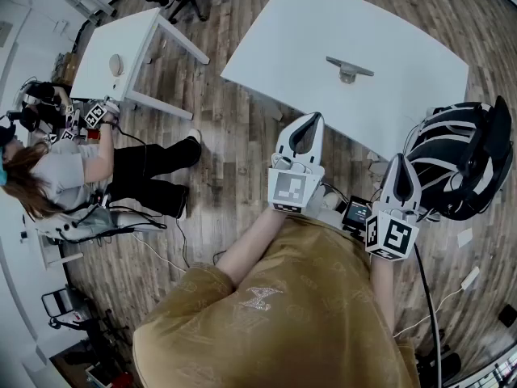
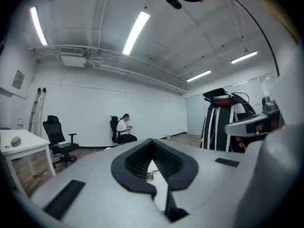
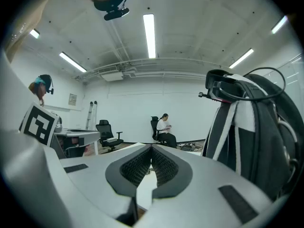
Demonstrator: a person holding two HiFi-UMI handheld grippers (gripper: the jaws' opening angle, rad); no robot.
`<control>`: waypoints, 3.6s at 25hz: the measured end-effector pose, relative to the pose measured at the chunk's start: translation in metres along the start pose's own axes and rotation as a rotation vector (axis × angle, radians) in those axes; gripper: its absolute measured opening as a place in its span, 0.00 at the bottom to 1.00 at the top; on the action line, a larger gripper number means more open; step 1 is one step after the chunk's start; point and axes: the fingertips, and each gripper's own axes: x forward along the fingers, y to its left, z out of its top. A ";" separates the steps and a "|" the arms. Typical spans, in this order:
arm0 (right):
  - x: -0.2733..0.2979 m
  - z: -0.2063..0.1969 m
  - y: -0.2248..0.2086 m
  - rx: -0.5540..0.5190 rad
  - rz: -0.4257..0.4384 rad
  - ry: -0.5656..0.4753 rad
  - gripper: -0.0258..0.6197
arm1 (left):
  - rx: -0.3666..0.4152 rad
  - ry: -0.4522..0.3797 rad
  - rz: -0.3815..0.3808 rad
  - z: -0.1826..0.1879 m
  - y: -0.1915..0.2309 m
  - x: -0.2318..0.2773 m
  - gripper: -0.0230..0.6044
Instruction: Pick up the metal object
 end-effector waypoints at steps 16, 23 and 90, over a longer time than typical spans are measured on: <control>0.079 0.010 0.000 -0.019 -0.030 -0.011 0.05 | -0.008 -0.001 -0.077 -0.001 0.031 0.078 0.04; 0.106 0.015 -0.001 -0.003 -0.075 -0.011 0.05 | -0.003 0.006 -0.115 -0.005 0.047 0.104 0.04; 0.268 -0.086 -0.051 0.138 -0.074 0.296 0.05 | -0.770 0.690 -0.158 -0.234 0.038 0.237 0.09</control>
